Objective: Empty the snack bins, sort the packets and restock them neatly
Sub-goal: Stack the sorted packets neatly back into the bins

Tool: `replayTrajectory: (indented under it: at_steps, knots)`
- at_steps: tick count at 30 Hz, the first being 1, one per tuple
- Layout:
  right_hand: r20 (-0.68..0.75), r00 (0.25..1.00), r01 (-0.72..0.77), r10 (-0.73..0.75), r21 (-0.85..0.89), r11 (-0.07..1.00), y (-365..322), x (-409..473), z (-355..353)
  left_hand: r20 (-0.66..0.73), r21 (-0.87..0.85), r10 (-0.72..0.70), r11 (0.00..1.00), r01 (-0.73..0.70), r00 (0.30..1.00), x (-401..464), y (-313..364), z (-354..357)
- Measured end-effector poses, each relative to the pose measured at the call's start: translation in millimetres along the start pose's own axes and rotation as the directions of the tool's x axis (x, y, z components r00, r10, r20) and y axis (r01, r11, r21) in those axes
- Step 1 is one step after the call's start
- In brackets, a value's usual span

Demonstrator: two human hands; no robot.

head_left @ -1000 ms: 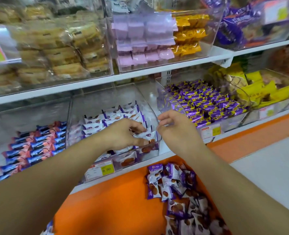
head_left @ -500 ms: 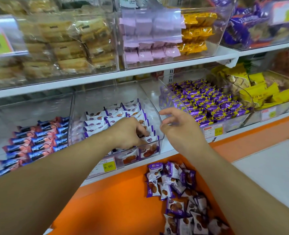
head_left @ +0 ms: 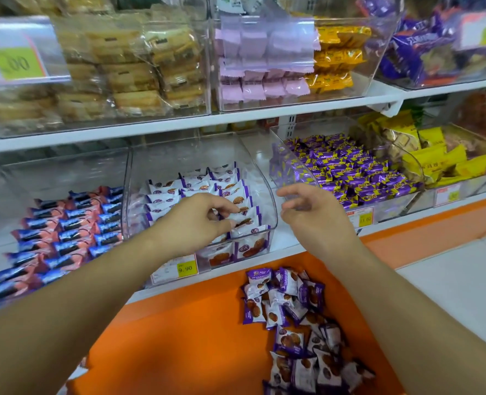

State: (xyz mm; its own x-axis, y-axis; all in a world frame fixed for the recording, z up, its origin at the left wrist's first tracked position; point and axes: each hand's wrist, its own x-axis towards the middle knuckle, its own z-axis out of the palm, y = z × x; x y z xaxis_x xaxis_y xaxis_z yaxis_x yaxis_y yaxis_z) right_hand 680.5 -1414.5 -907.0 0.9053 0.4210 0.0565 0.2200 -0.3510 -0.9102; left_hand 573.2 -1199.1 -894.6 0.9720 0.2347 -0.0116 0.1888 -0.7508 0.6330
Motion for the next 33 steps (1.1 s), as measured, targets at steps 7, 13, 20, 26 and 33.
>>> replayTrajectory:
  at_steps: [7, 13, 20, 26, 33]
  knots:
    - [0.15, 0.978, -0.097, 0.143, -0.278, 0.956, 26, -22, -3, -0.087, -0.292, 0.101, 0.949, -0.122, 0.991, -103, 3, 37]
    - [0.524, 0.728, 0.07, 0.442, -0.698, 0.712, 84, -47, 20, 0.259, -0.095, -0.176, 0.974, 0.206, 0.95, -106, -160, 222]
    - [0.617, 0.573, 0.325, 0.539, -0.775, 0.542, 178, -38, 53, 0.529, -0.067, -0.286, 0.925, 0.375, 0.799, -111, -109, 249]
    - [0.529, 0.618, 0.26, 0.581, -0.835, 0.485, 249, -35, 79, 0.585, 0.13, -0.263, 0.964, 0.232, 0.767, -111, -116, 311]
    - [0.436, 0.713, 0.211, 0.549, -0.88, 0.425, 285, -44, 86, 0.506, 0.106, -0.291, 0.955, 0.277, 0.812, -122, -128, 328]
